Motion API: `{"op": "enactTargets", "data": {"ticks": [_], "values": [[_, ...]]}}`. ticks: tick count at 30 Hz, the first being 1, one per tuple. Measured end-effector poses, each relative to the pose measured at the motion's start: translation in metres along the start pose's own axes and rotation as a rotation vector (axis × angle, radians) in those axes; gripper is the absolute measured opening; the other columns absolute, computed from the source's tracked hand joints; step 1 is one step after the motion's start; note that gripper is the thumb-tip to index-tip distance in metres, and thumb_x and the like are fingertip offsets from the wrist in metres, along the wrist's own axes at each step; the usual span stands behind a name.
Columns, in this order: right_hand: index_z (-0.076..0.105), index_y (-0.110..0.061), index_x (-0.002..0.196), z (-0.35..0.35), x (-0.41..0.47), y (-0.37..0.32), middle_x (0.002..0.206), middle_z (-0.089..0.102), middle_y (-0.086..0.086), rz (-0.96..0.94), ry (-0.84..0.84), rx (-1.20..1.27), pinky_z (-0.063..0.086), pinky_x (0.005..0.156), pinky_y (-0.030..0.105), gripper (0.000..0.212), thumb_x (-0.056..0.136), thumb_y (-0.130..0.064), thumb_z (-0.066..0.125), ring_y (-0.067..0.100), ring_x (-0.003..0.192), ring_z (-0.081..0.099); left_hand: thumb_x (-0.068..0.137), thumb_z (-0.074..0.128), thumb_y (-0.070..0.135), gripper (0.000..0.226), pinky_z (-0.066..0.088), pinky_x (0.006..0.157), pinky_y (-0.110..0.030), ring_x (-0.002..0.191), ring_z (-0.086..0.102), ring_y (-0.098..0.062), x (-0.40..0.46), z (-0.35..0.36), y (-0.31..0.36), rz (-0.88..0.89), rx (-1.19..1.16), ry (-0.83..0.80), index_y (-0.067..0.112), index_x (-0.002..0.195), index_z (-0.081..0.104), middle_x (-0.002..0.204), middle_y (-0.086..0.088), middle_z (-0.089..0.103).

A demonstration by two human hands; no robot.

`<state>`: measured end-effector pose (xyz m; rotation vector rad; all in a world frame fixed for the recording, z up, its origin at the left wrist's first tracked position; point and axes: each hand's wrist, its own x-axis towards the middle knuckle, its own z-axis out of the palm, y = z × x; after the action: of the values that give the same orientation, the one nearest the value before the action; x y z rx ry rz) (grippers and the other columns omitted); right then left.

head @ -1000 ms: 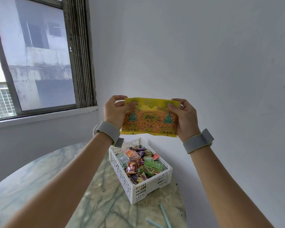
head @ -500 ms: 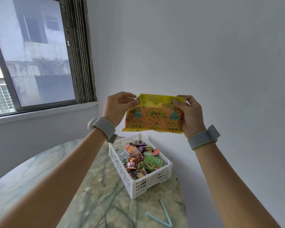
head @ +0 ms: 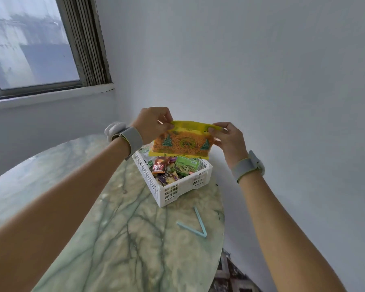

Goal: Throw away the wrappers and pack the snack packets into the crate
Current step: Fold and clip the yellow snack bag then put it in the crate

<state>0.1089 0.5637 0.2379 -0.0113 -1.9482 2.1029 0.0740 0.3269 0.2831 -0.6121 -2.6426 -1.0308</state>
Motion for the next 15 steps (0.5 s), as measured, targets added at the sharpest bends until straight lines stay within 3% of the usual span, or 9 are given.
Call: {"op": "enactTargets", "data": {"ticks": [5, 6, 9, 12, 15], "values": [[0.062, -0.019, 0.108, -0.026, -0.005, 0.126, 0.101, 0.067, 0.007, 0.249, 0.063, -0.306, 0.058, 0.078, 0.047, 0.028, 0.081, -0.016, 0.071, 0.026, 0.093, 0.066, 0.078, 0.065, 0.031, 0.008, 0.053, 0.066, -0.034, 0.057, 0.054, -0.015, -0.015, 0.051, -0.036, -0.111, 0.070, 0.002, 0.033, 0.074, 0.058, 0.064, 0.011, 0.065], [0.061, -0.022, 0.108, -0.033, -0.011, 0.162, 0.108, 0.066, 0.006, 0.291, -0.001, -0.435, 0.056, 0.080, 0.047, 0.027, 0.083, -0.019, 0.069, 0.025, 0.098, 0.065, 0.077, 0.064, 0.032, 0.008, 0.051, 0.066, -0.034, 0.057, 0.052, -0.013, -0.015, 0.060, -0.045, -0.103, 0.089, 0.010, 0.033, 0.073, 0.057, 0.062, 0.012, 0.062], [0.059, -0.025, 0.116, -0.040, -0.044, 0.247, 0.116, 0.057, 0.001, 0.473, -0.270, -0.855, 0.041, 0.082, 0.026, 0.033, 0.084, -0.030, 0.067, 0.021, 0.106, 0.058, 0.082, 0.068, 0.013, 0.010, 0.040, 0.063, -0.026, 0.057, 0.044, -0.004, -0.016, 0.079, -0.067, -0.085, 0.072, 0.018, 0.017, 0.076, 0.060, 0.063, 0.008, 0.056], [0.058, -0.020, 0.118, -0.040, -0.076, 0.308, 0.123, 0.047, 0.009, 0.564, -0.488, -1.169, 0.042, 0.090, 0.029, 0.047, 0.079, -0.044, 0.070, 0.030, 0.112, 0.052, 0.083, 0.069, 0.008, 0.008, 0.042, 0.060, -0.017, 0.062, 0.051, -0.008, -0.019, 0.087, -0.082, -0.137, 0.032, 0.017, 0.008, 0.079, 0.062, 0.072, -0.005, 0.066], [0.058, -0.017, 0.108, -0.041, -0.095, 0.340, 0.124, 0.040, 0.010, 0.533, -0.539, -1.323, 0.043, 0.096, 0.035, 0.039, 0.081, -0.043, 0.067, 0.031, 0.114, 0.044, 0.082, 0.073, 0.010, 0.013, 0.037, 0.068, 0.002, 0.075, 0.058, 0.003, -0.023, 0.091, -0.097, -0.141, -0.007, 0.004, 0.014, 0.077, 0.061, 0.091, 0.000, 0.070]]}}
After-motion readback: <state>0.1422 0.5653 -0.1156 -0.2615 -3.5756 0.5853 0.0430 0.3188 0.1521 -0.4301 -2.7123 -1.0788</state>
